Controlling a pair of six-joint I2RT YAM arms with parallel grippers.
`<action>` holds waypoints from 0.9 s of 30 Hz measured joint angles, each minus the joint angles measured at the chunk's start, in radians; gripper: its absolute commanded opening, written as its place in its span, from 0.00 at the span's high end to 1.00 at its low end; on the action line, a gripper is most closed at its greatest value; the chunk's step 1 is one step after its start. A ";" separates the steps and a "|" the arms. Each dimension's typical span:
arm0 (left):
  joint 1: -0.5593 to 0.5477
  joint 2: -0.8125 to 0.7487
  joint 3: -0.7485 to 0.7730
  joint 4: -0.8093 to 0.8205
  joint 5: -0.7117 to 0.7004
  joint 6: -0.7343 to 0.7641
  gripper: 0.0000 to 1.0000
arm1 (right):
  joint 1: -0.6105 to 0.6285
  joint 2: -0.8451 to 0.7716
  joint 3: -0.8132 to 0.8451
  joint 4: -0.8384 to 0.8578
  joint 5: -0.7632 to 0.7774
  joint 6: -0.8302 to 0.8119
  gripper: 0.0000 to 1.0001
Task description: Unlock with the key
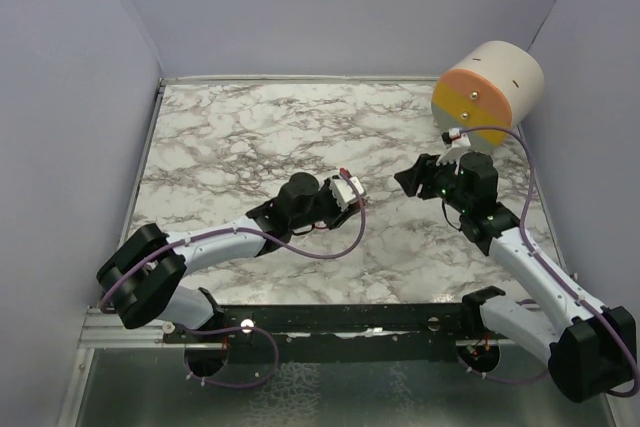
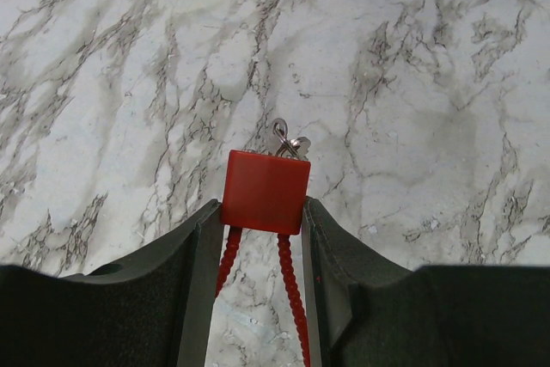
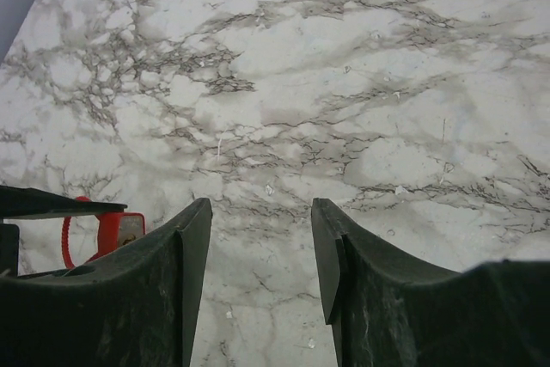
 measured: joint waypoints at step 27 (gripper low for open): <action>0.093 0.143 0.299 -0.509 0.243 0.261 1.00 | 0.064 0.129 0.060 -0.053 -0.186 -0.278 0.74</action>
